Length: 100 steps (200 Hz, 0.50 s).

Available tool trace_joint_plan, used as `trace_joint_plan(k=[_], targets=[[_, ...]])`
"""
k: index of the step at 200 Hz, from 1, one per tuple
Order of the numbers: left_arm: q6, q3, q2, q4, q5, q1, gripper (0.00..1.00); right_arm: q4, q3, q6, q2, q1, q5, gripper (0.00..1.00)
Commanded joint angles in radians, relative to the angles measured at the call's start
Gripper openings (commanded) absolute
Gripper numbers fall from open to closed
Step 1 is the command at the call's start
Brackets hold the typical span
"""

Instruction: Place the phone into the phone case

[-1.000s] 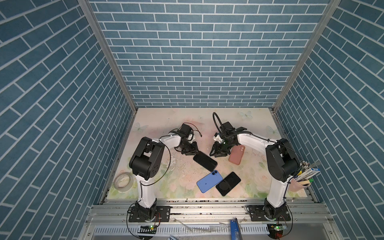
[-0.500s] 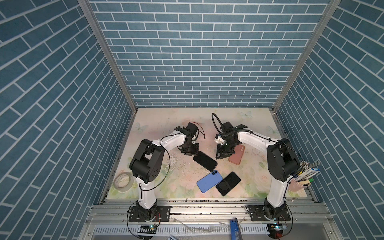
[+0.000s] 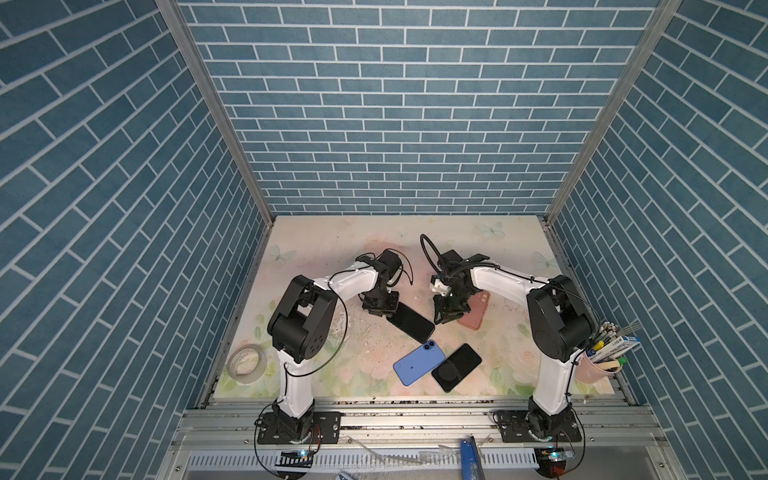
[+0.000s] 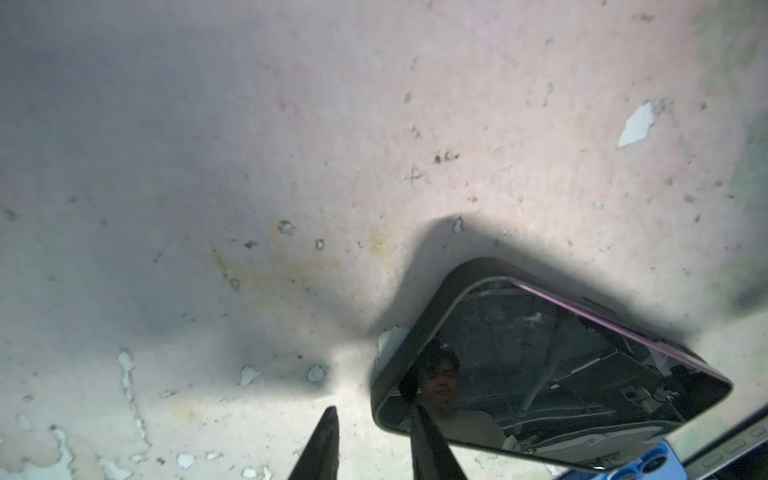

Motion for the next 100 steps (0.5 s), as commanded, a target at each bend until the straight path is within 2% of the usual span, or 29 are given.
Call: trace_joint_plan(k=[1,66,100], targets=[[0.012,-0.008,0.024,-0.043,-0.039,-0.019,0.32,0.017,-0.025,0.006,0.016,0.012,0.031,0.26],[-0.009,-0.013,0.034,-0.033,-0.036,-0.033,0.31,0.107,-0.079,0.032,0.011,0.023,0.006,0.19],[-0.015,-0.013,0.041,-0.025,-0.029,-0.034,0.31,0.151,-0.095,0.051,-0.002,0.026,0.012,0.19]])
